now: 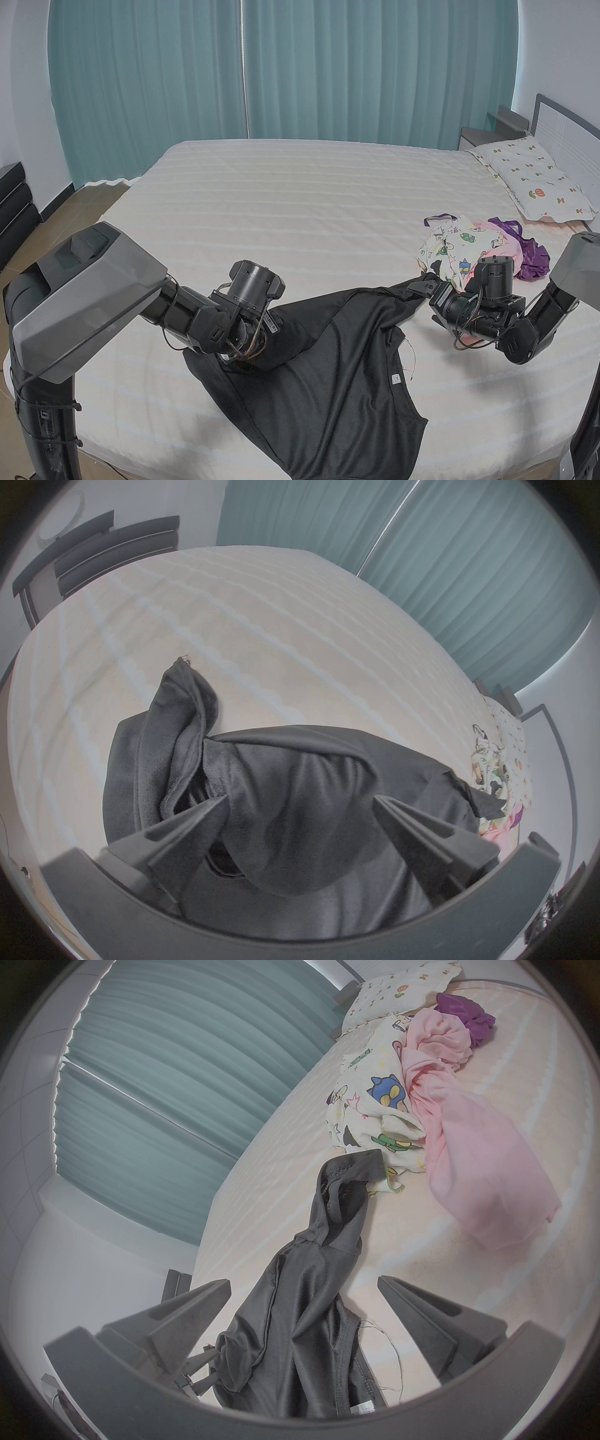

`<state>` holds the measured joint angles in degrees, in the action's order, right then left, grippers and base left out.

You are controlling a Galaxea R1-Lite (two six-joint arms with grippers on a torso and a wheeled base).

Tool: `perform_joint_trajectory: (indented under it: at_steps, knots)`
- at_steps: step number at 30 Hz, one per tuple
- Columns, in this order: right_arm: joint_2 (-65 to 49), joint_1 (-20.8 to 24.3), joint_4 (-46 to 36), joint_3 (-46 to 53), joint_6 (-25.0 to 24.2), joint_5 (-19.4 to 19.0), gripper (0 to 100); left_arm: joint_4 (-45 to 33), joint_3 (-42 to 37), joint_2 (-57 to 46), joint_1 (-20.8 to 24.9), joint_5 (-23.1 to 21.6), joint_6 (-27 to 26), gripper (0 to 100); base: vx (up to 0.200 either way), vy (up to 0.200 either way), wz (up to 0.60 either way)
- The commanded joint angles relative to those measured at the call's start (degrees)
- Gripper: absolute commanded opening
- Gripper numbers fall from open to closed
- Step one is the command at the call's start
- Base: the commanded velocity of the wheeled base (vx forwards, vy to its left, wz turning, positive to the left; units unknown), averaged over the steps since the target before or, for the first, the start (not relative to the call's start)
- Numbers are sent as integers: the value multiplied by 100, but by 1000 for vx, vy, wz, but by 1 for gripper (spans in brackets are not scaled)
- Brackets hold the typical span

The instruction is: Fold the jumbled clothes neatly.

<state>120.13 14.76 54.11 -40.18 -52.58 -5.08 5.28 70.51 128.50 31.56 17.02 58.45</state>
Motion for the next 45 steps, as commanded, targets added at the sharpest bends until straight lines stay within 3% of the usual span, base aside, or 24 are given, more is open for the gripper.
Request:
perform_joint_trajectory:
  at_steps: [1,7,15,22,29,32,40,45]
  knots:
    - [11,0,3,-16,2,-1,100,-71,-55,96,-27,30,-1,0,0,0,0]
    - [28,0,3,1,2,-1,100,-317,-37,79,-106,197,-27,0,0,0,0]
    - [81,-9,47,-86,2,7,100,-255,455,35,-730,364,-247,0,0,0,0]
    - [275,9,873,-508,28,139,100,-229,1712,26,-1662,364,-247,0,0,0,0]
    - [732,-17,934,-1827,46,640,100,-291,2889,650,-2515,346,-299,0,0,0,0]
    - [793,-9,899,-2187,55,684,100,-317,3364,1028,-2787,337,-317,0,0,0,0]
    - [802,97,873,-1537,81,491,100,-633,4102,1687,-3112,311,-510,0,0,0,0]
    - [934,-9,750,-1176,151,-28,100,-809,4252,1792,-3121,293,-493,0,0,0,0]
